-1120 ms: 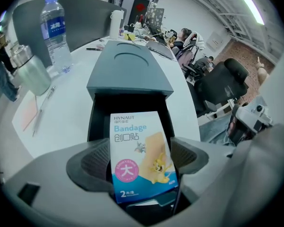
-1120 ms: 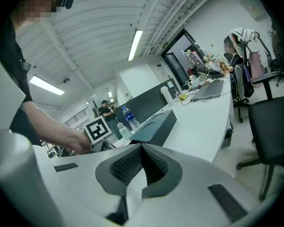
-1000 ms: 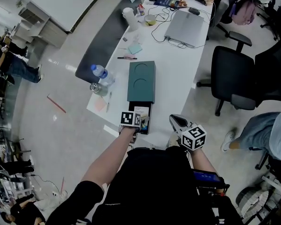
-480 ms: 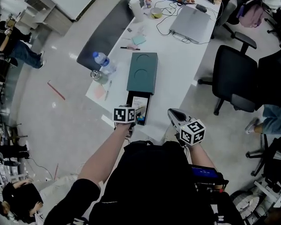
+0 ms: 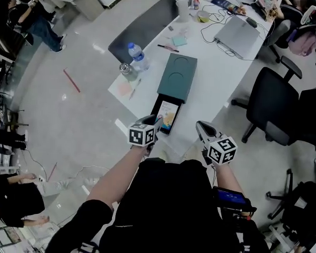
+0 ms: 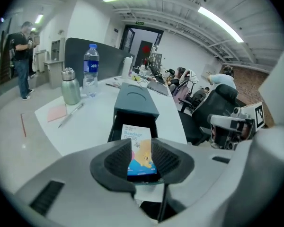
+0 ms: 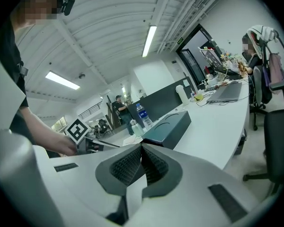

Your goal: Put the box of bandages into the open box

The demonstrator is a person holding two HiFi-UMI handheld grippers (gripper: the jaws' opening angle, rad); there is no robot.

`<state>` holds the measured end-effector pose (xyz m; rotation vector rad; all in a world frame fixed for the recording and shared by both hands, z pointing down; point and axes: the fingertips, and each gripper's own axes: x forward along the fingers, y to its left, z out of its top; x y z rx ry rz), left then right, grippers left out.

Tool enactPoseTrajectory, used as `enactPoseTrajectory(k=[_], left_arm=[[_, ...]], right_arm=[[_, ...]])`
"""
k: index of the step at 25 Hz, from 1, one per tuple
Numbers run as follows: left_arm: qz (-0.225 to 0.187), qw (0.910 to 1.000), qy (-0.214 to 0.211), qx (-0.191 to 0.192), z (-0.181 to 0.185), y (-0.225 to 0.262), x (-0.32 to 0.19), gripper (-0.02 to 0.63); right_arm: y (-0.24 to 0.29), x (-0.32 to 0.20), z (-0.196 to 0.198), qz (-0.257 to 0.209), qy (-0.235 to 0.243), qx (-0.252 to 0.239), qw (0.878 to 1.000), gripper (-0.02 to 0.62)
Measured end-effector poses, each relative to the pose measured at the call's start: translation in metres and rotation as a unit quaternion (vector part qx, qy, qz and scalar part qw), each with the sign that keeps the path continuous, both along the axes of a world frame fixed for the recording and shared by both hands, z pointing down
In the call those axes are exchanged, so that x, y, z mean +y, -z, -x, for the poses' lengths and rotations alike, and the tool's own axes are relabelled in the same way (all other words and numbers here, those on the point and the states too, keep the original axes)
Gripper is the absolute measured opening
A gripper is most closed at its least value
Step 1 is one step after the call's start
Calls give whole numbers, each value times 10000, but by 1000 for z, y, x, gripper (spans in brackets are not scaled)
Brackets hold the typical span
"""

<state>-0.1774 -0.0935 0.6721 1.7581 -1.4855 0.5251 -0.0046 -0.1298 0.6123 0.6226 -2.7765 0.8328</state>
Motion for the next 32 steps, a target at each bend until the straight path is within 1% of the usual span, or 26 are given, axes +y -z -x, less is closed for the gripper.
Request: enactPoseTrajectory(k=[3,6,8,15,20,24,28,32], left_arm=[[-387,9989,268,65,13,11,8,65],[-738,9966,348,93,24,25,21,23],[-947,9949,325,77,32,35,31,12],[-1503,9884,163,136,55,60,77,8],[-1769,9836,23,339,67,72,105,8],[-1880,9812,-147,415,73,73,121,8],[-1997,9785,-280,430,86,72,126,8],[-1925,9797,-392,389,93,77,131,8]], right_arm=[[4,0,8,-163,79,31,9998,24],[11,8,20,-340,140,51,9993,24],[16,16,28,-472,169,56,9987,25],[37,51,49,-874,122,153,9960,23],[47,78,59,-973,-23,265,9949,23],[47,99,67,-994,-123,364,9943,23],[47,108,83,-1140,-170,377,9926,23],[56,121,92,-1173,-225,478,9917,23]])
